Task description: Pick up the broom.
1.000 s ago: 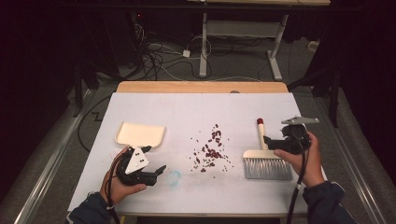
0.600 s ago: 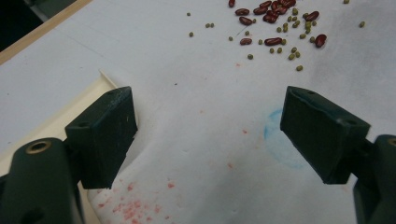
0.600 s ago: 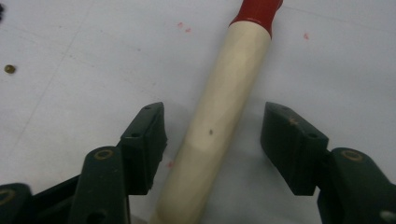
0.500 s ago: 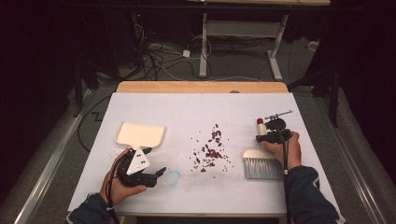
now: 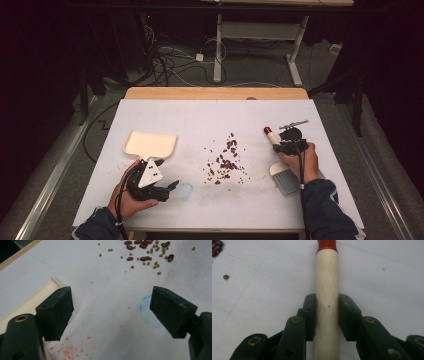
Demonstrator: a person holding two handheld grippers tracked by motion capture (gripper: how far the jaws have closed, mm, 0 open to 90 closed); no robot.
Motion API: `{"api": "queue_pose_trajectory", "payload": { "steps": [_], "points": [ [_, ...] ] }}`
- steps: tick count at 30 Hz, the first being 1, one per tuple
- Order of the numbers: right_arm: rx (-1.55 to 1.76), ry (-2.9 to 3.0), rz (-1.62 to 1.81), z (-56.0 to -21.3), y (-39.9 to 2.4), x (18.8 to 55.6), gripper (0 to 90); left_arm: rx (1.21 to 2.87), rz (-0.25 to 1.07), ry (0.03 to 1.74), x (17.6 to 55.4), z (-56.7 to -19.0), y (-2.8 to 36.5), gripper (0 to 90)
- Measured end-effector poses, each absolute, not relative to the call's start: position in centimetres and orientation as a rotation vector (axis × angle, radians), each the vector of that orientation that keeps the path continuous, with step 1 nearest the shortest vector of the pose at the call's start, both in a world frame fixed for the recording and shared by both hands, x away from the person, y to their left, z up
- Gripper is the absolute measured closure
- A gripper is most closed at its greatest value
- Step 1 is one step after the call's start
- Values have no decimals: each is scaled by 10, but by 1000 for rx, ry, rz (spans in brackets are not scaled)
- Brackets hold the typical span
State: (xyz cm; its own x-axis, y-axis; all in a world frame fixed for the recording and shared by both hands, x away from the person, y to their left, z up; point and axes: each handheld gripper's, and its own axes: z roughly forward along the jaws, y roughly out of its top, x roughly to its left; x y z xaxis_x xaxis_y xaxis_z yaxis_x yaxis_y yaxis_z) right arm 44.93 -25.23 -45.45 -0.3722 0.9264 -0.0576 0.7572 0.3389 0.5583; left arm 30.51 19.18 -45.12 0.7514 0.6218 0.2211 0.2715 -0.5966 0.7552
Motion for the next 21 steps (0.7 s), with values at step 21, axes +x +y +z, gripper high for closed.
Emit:
{"api": "queue_pose_trajectory", "payload": {
  "steps": [21],
  "points": [
    [1281,2057,1105,-403,-276,387,701,2125,595,680,298,-439,187,185]
  ]
}}
